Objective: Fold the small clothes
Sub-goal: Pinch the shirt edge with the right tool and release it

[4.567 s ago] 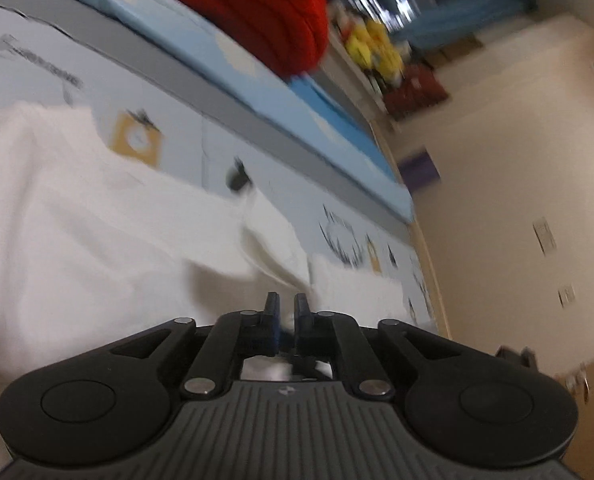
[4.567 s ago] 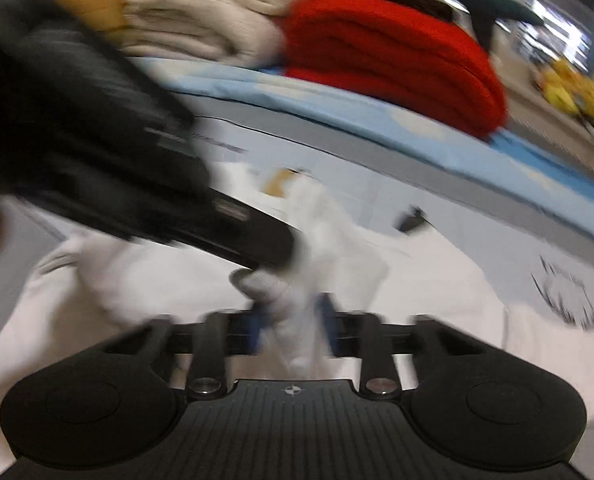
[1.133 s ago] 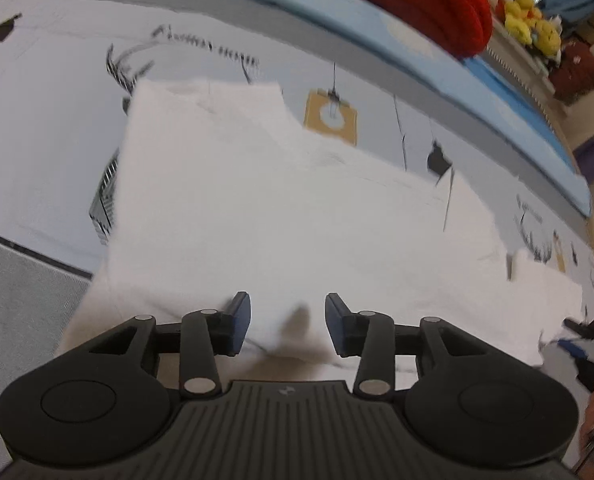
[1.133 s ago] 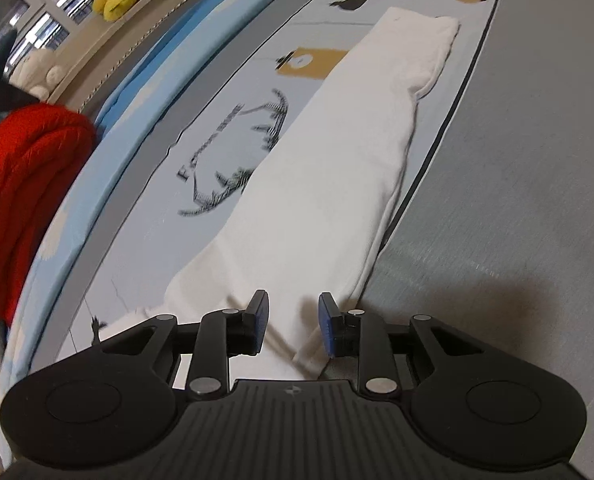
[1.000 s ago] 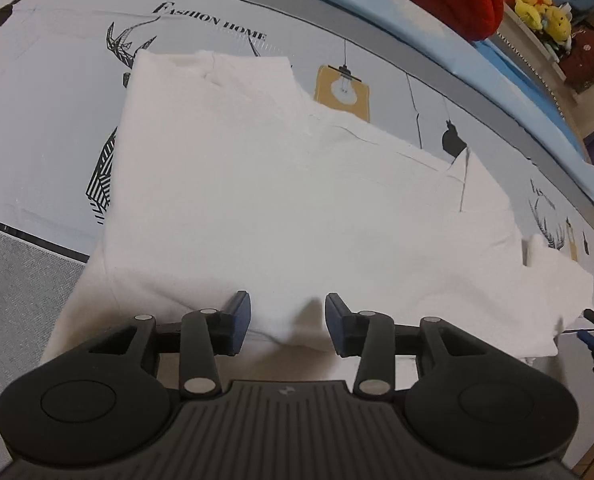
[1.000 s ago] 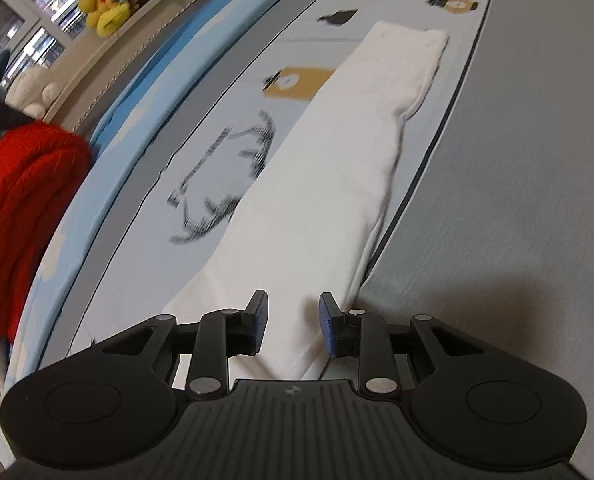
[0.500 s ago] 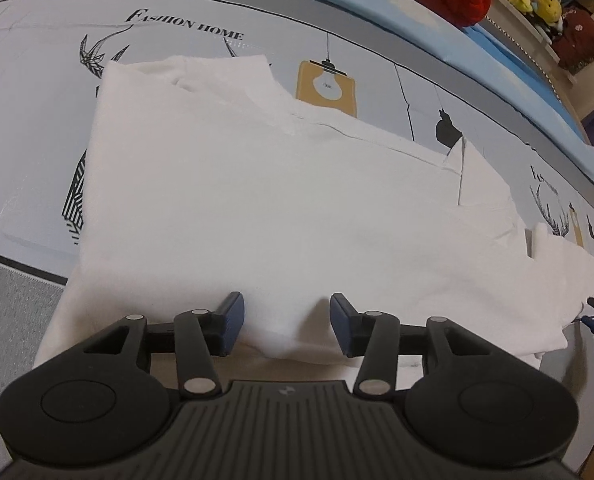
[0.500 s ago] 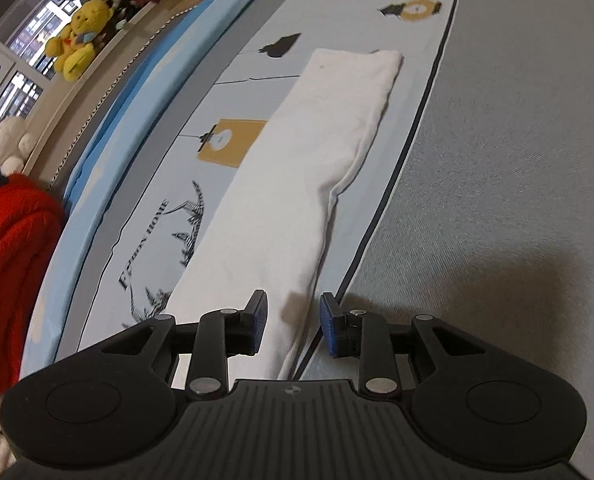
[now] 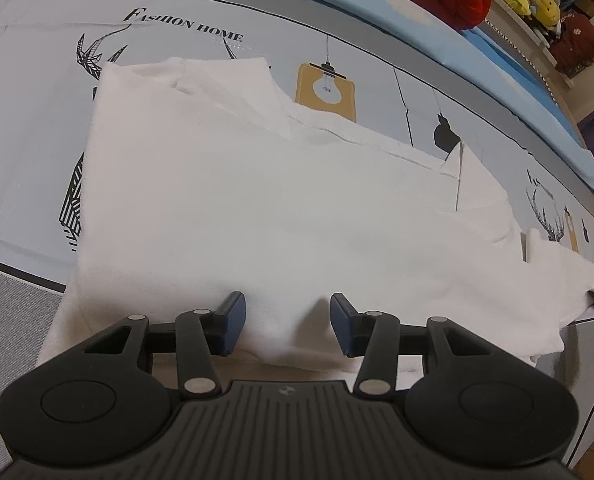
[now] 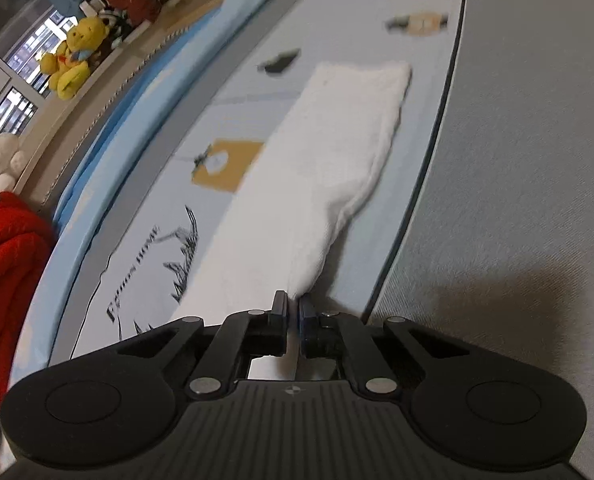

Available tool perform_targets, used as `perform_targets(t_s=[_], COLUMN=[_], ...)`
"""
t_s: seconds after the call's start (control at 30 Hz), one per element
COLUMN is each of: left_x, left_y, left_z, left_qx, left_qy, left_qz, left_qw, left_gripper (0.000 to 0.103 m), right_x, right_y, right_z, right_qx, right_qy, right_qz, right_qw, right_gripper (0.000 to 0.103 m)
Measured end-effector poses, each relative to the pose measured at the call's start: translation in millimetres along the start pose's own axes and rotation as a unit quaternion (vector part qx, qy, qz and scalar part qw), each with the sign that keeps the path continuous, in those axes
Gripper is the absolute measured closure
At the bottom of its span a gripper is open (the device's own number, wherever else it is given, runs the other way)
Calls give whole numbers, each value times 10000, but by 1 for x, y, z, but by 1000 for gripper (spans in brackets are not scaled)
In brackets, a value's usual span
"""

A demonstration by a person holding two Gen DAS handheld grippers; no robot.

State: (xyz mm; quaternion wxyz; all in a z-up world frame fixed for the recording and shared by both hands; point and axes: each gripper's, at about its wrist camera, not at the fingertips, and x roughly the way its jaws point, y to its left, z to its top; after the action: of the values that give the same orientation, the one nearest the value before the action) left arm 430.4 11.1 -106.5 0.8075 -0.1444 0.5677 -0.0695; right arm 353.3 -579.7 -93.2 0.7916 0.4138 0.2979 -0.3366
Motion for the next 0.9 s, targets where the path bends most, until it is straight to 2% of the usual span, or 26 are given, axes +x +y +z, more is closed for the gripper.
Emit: perform_targets(t_s=[0.07,0.1,0.13,0.17,0.23,0.3,0.33,0.4,0.47,0.53,0.6,0.63,0.67,0.73,0.83,0.9], left_x=[-2,-4,-6,-9,-15,-21,-24,-29,-33,-35,-37,-38,-39,-40,-42,-44], left_y=[1,2,4,6,13,22,27,36,43,46,46,46,45,42,32,24], left_z=[0,1,1,2,4,7,8,10,12,14,15,15,16,16,17,18], left_qx=[-23,-45,-74,-112,-236,-399,-482,-640,-758,-806,-834,-846,-857,-856,-742,-648], left_qy=[-19,-40,-64,-96,-188,-290,-333,-399,-433,-445,-479,-497,-521,-577,-752,-885], left_qz=[-5,3,15,28,60,105,127,163,174,146,78,35,-17,-141,-368,-592], left_qw=[10000,10000,10000,9999,9995,9987,9982,9970,9960,9956,9953,9952,9950,9946,9937,9922], left_gripper=[51,51,51,51,51,51,51,51,51,51,51,51,51,51,51,51], right_x=[-20,-34,-54,-73,-112,-145,-161,-177,-180,-176,-172,-171,-170,-167,-154,-139], right_y=[29,48,73,98,142,170,182,194,195,187,180,179,179,181,183,188], right_z=[-5,-10,-21,-36,-77,-124,-157,-207,-260,-307,-329,-332,-329,-316,-289,-272], right_qx=[-579,-934,-1449,-2004,-3093,-3932,-4471,-5111,-5666,-6211,-6452,-6461,-6398,-6180,-5605,-5092], right_qy=[-427,-675,-1016,-1312,-1747,-1771,-1623,-1029,227,958,1307,1435,1526,1544,1601,1673], right_qz=[-102,-124,9,212,723,1528,2054,2728,3300,3227,3021,3002,2994,2934,2796,2560], right_qw=[9974,9933,9842,9707,9320,8892,8553,8086,7547,7078,6894,6869,6912,7128,7629,8045], right_gripper=[99,99,99,99,99,98,98,98,96,96,96,92,85,76,70,70])
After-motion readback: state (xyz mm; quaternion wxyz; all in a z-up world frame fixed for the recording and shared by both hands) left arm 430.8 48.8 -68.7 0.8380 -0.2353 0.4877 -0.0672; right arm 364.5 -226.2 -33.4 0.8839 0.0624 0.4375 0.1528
